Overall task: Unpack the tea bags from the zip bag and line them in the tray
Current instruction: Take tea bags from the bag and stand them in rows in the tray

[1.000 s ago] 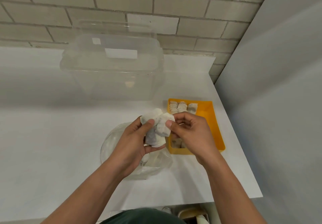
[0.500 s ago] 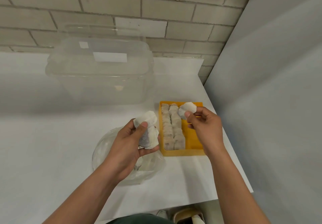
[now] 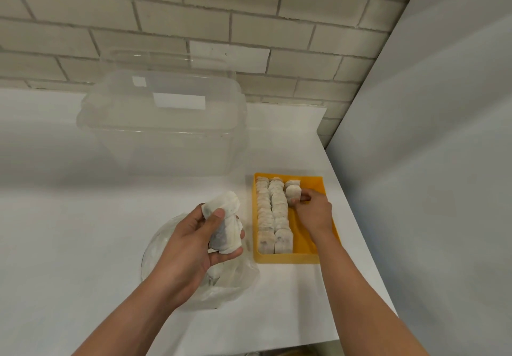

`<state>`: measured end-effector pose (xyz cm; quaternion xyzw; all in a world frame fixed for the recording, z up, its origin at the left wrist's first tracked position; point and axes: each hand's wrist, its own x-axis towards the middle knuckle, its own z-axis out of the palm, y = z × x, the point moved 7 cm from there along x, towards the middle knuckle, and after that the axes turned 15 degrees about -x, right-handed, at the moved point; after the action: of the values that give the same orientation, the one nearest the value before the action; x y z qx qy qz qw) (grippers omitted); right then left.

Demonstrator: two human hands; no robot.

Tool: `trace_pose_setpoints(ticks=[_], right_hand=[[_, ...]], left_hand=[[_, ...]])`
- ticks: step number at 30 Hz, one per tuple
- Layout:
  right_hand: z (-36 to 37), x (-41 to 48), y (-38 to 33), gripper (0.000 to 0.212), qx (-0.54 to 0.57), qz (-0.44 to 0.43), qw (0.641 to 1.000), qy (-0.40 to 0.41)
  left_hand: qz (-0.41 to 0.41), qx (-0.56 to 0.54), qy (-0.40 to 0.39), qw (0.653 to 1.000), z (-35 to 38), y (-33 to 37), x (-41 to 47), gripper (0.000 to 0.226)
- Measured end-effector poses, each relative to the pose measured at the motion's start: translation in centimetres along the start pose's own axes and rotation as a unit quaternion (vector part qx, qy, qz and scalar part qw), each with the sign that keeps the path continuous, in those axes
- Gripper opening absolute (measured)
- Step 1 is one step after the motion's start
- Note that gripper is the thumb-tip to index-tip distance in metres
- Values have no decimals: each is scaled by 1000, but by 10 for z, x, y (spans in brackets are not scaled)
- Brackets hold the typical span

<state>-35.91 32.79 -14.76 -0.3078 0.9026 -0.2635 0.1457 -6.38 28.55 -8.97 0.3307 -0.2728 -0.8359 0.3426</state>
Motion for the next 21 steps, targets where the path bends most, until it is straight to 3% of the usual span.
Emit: trace_pose_setpoints(ticks=[2,6,11,21], right_hand=[[4,0,3,36,6,11,1000,-13],[10,7,4,11,-26,5,1000,-14],[13,13,0,24,-61,-11,998,14],[27,22,2,26,-172,-44,984,1]], left_hand=[[2,2,1,1000,0,0,0,27],[1,8,6,1000,0,-1,2,27],[-4,12,6,1000,-1,-2,3,29],[-4,12,-2,1000,1,-1,2,28]])
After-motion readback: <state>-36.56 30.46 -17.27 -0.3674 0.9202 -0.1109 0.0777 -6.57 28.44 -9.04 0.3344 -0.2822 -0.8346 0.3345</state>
